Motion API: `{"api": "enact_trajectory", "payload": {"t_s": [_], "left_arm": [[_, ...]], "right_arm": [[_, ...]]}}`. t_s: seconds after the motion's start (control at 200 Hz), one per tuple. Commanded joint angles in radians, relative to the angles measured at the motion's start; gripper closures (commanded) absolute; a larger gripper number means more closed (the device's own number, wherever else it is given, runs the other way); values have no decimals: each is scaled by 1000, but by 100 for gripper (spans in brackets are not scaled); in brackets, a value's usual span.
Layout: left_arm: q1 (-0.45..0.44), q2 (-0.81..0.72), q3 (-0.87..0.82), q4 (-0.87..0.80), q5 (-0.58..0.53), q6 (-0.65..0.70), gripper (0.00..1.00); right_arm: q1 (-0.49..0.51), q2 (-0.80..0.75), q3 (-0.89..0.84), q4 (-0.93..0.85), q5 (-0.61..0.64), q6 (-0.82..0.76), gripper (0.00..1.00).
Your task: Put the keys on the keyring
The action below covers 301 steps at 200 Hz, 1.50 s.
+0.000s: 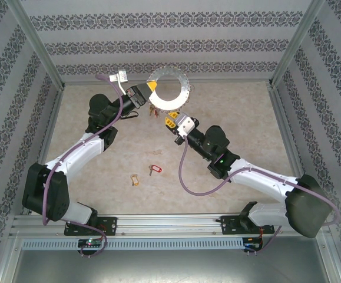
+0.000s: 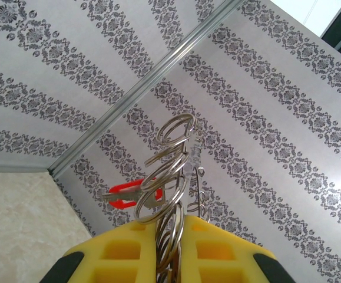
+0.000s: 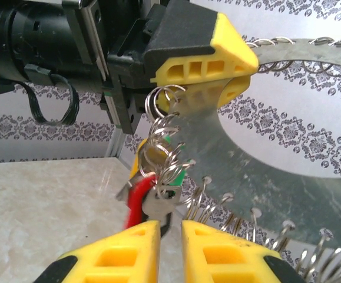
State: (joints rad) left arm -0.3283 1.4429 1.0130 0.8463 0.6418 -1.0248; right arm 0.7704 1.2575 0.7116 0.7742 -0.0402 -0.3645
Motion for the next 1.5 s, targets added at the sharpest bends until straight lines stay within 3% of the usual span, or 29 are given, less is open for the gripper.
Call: {"api": "enact_trajectory", "payload": {"t_s": [0.0,0.48,0.864,1.499], "left_arm": [[-14,-42,-4,83,-13,18,100],[-16,-50,-10,80,-23,19,100],[-26,-53,-23,113,-74,4,100],[-41,-67,-42,116,-86,6,100]], "right_arm": [[11,8,34,60,32,-2,81],[15,21,49,60,3,1,80],[42,-20,-4,62,40,7,80],[60,54,52,96,97,-14,79]]}}
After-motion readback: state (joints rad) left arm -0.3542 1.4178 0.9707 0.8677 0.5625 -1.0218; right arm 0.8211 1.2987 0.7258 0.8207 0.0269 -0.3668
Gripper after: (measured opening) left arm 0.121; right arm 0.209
